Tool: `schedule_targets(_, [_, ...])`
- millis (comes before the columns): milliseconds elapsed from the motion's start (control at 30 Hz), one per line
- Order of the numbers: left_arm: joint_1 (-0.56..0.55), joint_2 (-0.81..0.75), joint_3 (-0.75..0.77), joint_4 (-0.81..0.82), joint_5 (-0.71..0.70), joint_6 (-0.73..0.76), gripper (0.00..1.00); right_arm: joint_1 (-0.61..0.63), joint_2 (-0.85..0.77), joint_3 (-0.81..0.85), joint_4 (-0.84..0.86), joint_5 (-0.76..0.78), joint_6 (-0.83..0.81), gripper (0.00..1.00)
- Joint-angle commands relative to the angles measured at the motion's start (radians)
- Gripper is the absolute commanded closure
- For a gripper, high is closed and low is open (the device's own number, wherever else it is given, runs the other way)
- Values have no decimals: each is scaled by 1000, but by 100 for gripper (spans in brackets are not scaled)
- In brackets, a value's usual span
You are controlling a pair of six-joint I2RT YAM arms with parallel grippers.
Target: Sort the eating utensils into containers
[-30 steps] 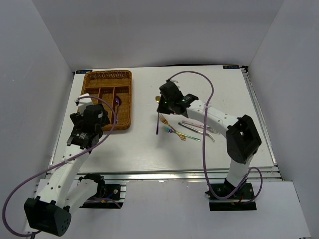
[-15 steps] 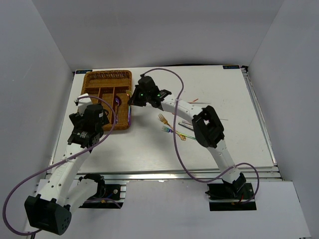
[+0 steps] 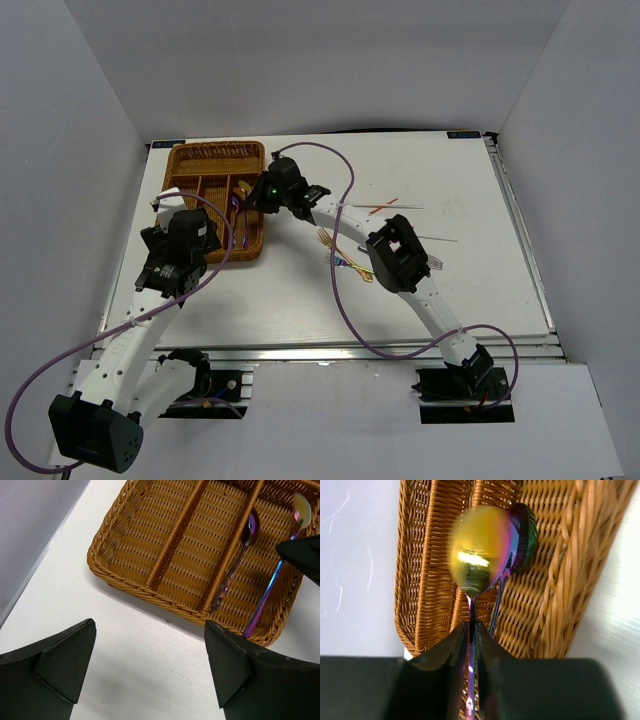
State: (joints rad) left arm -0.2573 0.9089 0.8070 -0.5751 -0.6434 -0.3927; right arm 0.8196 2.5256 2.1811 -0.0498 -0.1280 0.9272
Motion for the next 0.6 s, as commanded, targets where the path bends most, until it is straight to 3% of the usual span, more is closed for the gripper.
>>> schedule_targets(0, [-2, -19, 21, 9, 25, 5, 2, 4, 24, 77, 51, -16, 10, 81])
schedule_targets(100, [-2, -21, 20, 12, 30, 6, 2, 3, 19, 89, 51, -2, 2, 73])
schedule_targets(567, [-2, -16, 17, 12, 44, 9, 2, 4, -106, 39, -15, 44, -71, 54])
